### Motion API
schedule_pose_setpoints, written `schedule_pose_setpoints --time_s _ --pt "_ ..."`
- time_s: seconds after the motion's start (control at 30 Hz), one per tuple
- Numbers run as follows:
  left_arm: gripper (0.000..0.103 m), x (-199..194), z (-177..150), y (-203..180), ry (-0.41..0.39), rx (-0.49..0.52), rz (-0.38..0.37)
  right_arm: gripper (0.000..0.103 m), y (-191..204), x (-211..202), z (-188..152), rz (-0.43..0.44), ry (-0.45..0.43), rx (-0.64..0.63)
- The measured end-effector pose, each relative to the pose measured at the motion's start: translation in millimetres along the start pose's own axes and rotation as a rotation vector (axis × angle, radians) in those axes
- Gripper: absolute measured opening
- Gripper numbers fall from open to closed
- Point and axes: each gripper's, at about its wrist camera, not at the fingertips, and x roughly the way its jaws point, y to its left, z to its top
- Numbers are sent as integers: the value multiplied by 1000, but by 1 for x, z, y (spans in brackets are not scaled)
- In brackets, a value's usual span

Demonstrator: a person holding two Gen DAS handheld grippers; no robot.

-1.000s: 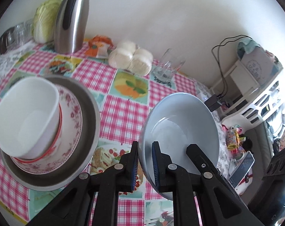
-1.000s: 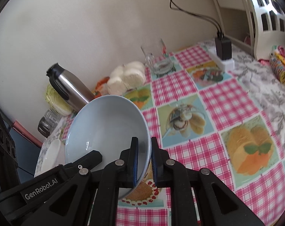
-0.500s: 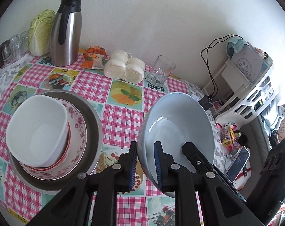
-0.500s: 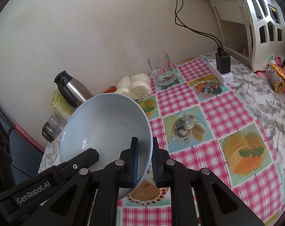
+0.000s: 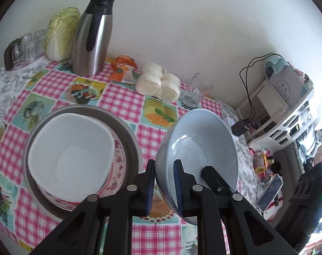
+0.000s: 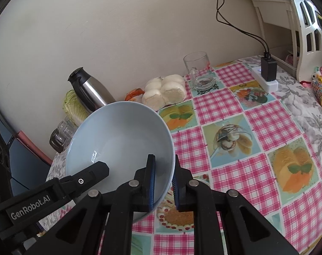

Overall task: Organize plates and bowls
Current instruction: 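Lower the pale blue bowl into the white square bowl with both tools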

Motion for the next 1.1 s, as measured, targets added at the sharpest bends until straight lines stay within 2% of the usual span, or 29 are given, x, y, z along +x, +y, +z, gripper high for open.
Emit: schedule_pose_setpoints --time_s 0.27,0.7,1.1 --pt "19 -17 13 33 -30 -24 22 18 34 12 -8 39 -2 -24" --pt "19 -31 28 107 -53 -123 69 21 94 46 -29 125 20 -80" --pt "17 -29 29 130 -36 -192 50 23 110 55 -34 128 45 -110"
